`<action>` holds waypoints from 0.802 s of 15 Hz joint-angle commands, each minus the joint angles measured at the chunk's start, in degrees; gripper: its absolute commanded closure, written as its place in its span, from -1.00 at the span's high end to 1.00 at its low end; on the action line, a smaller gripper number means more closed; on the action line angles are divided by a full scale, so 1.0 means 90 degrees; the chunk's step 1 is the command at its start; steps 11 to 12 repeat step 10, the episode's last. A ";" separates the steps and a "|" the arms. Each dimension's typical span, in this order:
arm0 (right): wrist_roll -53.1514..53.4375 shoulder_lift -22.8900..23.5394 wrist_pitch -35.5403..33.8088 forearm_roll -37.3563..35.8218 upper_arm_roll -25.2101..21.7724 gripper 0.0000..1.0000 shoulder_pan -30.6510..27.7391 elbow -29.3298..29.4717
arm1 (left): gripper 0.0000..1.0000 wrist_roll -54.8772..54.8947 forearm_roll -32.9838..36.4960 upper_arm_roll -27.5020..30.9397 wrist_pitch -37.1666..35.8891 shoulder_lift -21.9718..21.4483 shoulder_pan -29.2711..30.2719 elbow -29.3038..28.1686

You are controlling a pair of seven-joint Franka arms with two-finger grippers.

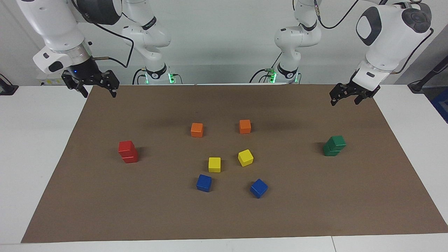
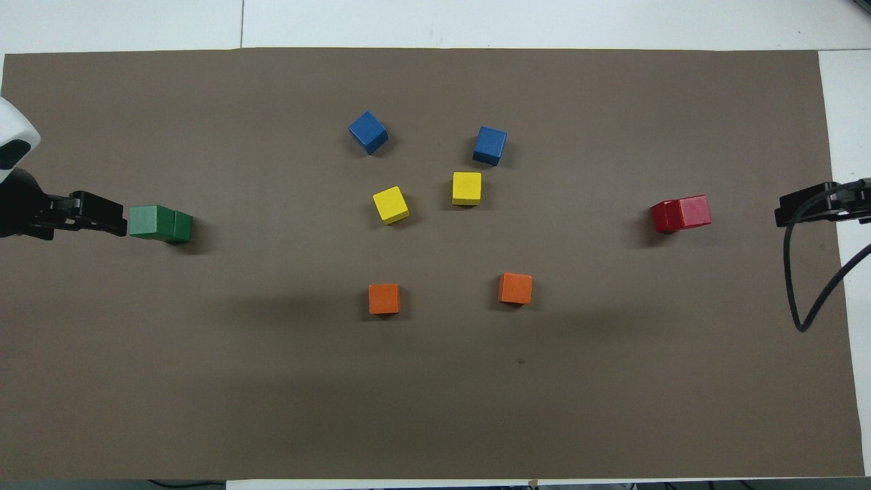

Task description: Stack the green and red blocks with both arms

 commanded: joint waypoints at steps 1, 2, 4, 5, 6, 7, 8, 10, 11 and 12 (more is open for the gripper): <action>-0.0076 -0.0165 -0.0147 0.0068 0.0034 1.00 -0.0079 -0.0156 | 1.00 -0.0040 -0.0077 0.0039 -0.0030 -0.0111 -0.0021 -0.0034; -0.0076 -0.0165 -0.0147 0.0068 0.0034 1.00 -0.0079 -0.0156 | 1.00 -0.0040 -0.0077 0.0039 -0.0030 -0.0111 -0.0021 -0.0034; -0.0076 -0.0165 -0.0147 0.0088 0.0034 1.00 -0.0079 -0.0156 | 1.00 -0.0040 -0.0077 0.0039 -0.0030 -0.0111 -0.0011 -0.0034; -0.0076 -0.0175 -0.0147 0.0098 0.0034 1.00 -0.0079 -0.0156 | 1.00 -0.0040 -0.0077 0.0039 -0.0030 -0.0111 -0.0021 -0.0034; -0.0067 -0.0175 -0.0147 0.0098 0.0034 1.00 -0.0079 -0.0146 | 1.00 -0.0040 -0.0077 0.0039 -0.0030 -0.0111 -0.0021 -0.0034; -0.0067 -0.0175 -0.0147 0.0107 0.0034 1.00 -0.0079 -0.0155 | 1.00 -0.0040 -0.0077 0.0039 -0.0030 -0.0111 -0.0011 -0.0034; -0.0067 -0.0175 -0.0147 0.0107 0.0034 1.00 -0.0069 -0.0156 | 1.00 -0.0040 -0.0077 0.0039 -0.0030 -0.0111 -0.0011 -0.0034; -0.0067 -0.0175 -0.0147 0.0117 0.0034 1.00 -0.0078 -0.0156 | 1.00 -0.0040 -0.0077 0.0039 -0.0030 -0.0111 -0.0021 -0.0034; -0.0067 -0.0175 -0.0147 0.0117 0.0034 1.00 -0.0078 -0.0156 | 1.00 -0.0040 -0.0077 0.0039 -0.0030 -0.0111 -0.0021 -0.0034; -0.0067 -0.0175 -0.0147 0.0117 0.0034 1.00 -0.0078 -0.0156 | 1.00 -0.0040 -0.0077 0.0039 -0.0030 -0.0111 -0.0021 -0.0034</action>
